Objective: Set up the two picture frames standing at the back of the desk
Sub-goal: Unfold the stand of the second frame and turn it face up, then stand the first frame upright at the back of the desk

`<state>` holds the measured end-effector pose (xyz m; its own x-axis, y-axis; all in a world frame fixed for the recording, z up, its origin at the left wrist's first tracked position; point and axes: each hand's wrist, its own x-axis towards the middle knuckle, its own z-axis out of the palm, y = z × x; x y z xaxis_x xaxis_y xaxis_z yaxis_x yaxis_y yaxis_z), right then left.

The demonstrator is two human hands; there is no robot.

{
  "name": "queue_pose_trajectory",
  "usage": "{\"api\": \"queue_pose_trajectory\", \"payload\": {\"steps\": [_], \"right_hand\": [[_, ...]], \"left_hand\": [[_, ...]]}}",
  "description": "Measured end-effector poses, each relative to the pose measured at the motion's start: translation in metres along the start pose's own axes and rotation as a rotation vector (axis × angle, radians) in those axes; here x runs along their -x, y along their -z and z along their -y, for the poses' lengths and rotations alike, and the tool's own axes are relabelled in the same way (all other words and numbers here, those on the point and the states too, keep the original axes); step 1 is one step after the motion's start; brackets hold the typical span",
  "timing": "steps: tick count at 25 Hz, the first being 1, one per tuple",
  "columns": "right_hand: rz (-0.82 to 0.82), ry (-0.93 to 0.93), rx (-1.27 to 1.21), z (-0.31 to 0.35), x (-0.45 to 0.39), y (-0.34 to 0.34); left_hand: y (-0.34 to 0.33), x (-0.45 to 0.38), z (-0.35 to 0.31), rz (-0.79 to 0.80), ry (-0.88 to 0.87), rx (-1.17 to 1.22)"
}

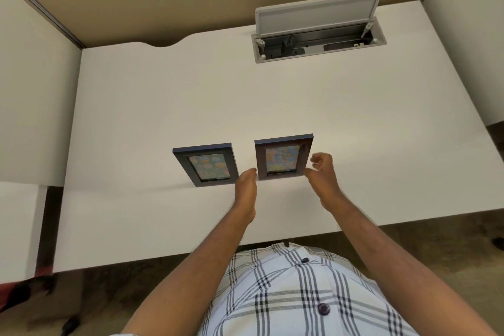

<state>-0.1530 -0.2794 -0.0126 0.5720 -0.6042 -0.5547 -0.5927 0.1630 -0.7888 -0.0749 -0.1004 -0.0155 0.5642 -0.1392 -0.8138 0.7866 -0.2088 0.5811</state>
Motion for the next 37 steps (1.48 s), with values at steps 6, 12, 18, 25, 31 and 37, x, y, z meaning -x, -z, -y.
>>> {"api": "queue_pose_trajectory", "payload": {"steps": [6,12,18,25,31,37], "right_hand": [[0.106,-0.176,0.235,-0.033,0.033,-0.016],[0.504,-0.025,0.278,-0.007,0.069,-0.051],[0.615,0.049,0.217,0.034,0.073,-0.091],[0.564,0.005,0.164,0.048,0.050,-0.138],[0.369,-0.048,0.064,0.048,0.034,-0.175],[0.364,-0.077,0.023,0.063,0.019,-0.205]], "left_hand": [[0.032,0.014,0.023,-0.085,-0.070,-0.060],[0.069,0.028,0.020,-0.293,-0.161,0.025],[0.102,0.032,0.006,-0.437,-0.235,0.128],[0.144,0.010,-0.041,-0.335,-0.259,0.174],[0.177,-0.013,-0.056,0.069,-0.223,-0.112],[0.208,-0.036,-0.080,0.177,-0.253,-0.107]]}}
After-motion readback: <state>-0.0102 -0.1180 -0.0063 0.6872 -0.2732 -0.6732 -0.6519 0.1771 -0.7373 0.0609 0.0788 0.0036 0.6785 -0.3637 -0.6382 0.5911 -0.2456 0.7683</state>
